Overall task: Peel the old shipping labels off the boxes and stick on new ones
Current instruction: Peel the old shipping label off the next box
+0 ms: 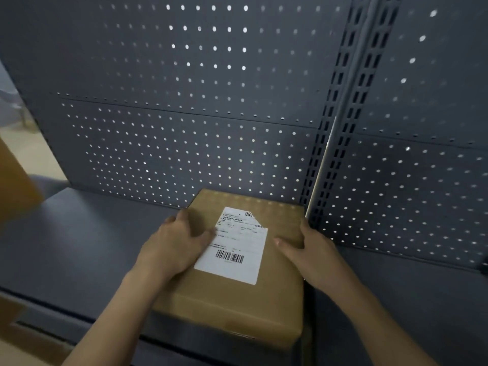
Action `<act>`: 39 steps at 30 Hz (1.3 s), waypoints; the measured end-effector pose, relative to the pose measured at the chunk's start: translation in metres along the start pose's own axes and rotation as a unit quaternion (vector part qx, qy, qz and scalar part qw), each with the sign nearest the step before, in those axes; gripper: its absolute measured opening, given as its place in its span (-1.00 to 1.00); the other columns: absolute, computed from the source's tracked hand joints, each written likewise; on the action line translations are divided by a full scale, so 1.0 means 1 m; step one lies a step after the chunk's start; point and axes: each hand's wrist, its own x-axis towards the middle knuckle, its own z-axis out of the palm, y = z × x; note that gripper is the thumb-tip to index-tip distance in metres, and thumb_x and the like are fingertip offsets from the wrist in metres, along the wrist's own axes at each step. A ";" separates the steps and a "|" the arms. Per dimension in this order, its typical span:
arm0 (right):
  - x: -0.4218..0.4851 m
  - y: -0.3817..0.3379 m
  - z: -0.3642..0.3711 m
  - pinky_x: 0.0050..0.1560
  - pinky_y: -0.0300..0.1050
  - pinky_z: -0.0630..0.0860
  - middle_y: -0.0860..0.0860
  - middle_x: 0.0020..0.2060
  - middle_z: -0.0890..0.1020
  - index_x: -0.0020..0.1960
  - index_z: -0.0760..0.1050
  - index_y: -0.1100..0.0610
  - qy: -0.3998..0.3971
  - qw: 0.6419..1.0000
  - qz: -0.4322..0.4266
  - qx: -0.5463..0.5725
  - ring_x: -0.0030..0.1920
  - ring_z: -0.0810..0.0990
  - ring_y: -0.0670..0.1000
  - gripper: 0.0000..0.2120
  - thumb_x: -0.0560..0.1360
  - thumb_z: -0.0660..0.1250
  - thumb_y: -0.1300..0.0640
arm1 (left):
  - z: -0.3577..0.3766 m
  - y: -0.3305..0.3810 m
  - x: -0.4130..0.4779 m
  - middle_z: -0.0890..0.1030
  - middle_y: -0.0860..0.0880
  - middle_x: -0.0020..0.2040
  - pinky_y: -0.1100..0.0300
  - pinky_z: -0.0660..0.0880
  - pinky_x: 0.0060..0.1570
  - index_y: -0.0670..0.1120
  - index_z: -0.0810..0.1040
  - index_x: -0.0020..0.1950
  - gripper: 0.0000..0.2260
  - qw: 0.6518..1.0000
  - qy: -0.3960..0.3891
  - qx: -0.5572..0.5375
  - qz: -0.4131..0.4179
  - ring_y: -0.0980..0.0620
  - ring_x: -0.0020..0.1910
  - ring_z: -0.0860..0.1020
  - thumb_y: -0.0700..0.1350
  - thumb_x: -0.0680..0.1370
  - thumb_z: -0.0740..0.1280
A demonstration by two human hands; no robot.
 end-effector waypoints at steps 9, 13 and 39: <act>-0.011 -0.002 0.007 -0.11 -0.24 0.55 -0.23 -0.04 0.61 0.43 0.31 -0.15 0.067 0.996 0.047 0.046 -0.06 0.58 -0.22 -0.50 0.53 0.33 -0.11 | 0.004 -0.005 0.006 0.49 -0.07 0.12 0.00 0.48 0.01 -0.06 0.40 0.23 -0.39 0.998 -0.003 -0.042 0.049 -0.15 0.08 0.51 0.38 0.43 0.28; -0.029 0.004 -0.009 -0.20 -0.34 0.50 -0.30 -0.12 0.60 0.35 0.29 -0.29 0.122 0.987 0.071 0.081 -0.12 0.57 -0.28 -0.57 0.55 0.32 -0.04 | 0.012 0.006 -0.003 0.47 -0.01 0.09 0.00 0.49 0.00 0.00 0.42 0.21 -0.43 0.992 -0.009 -0.087 0.086 -0.12 0.08 0.50 0.37 0.40 0.32; -0.064 0.154 -0.154 0.04 -0.21 0.38 -0.14 0.08 0.55 0.49 0.27 -0.03 0.099 0.992 0.075 -0.004 0.17 0.51 -0.03 -0.50 0.59 0.25 -0.07 | 0.121 0.157 -0.087 0.45 0.01 0.11 -0.05 0.55 0.01 0.06 0.50 0.19 -0.47 0.987 -0.007 -0.129 0.100 -0.09 0.02 0.54 0.37 0.38 0.35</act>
